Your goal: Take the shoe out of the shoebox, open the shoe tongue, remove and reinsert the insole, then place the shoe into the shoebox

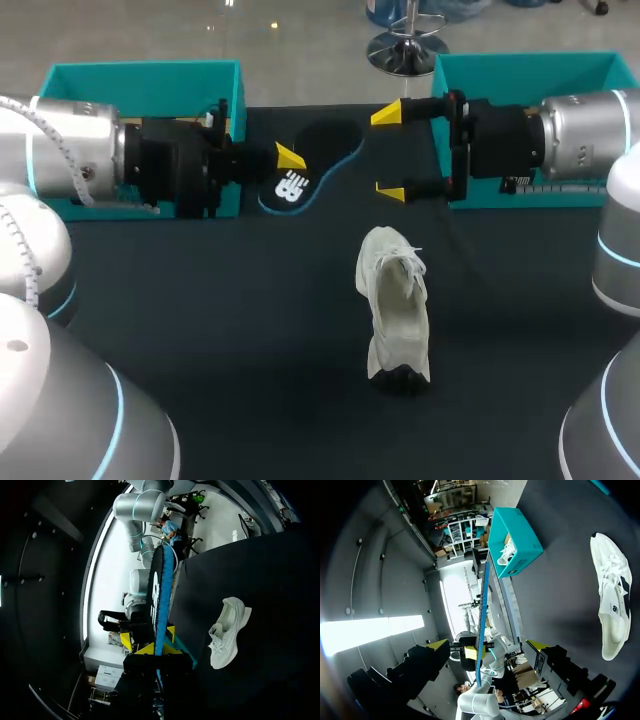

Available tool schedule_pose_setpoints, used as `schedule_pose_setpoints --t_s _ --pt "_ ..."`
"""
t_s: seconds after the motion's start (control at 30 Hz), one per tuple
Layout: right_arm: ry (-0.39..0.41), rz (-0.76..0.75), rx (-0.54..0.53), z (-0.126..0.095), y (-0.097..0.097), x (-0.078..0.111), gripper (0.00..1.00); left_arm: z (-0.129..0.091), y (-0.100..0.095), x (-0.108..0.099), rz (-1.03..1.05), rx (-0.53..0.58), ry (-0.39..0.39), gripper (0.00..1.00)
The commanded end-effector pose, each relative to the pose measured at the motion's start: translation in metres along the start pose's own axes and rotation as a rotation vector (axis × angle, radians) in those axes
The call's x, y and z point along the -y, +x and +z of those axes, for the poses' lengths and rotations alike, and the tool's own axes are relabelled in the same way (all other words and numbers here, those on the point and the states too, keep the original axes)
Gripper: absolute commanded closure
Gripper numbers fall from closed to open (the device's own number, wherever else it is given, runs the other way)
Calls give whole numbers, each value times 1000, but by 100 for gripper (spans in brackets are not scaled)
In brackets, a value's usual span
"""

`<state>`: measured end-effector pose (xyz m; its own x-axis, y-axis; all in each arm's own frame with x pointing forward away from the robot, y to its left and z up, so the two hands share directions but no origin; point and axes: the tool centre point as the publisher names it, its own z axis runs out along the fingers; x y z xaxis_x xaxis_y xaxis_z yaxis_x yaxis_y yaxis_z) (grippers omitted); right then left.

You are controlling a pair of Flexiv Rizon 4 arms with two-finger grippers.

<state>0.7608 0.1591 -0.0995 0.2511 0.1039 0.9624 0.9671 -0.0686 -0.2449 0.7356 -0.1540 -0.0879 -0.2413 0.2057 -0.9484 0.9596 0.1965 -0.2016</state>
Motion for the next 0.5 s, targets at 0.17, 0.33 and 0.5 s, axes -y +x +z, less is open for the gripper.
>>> schedule_pose_setpoints --t_s 0.17,0.33,0.5 --pt "-1 1 1 2 0 -1 0 17 4 6 -24 8 -50 100" --pt "-1 1 1 2 0 -1 0 28 3 12 -29 8 -47 100" --pt "-1 1 1 2 0 -1 0 33 5 19 -32 6 -36 100"
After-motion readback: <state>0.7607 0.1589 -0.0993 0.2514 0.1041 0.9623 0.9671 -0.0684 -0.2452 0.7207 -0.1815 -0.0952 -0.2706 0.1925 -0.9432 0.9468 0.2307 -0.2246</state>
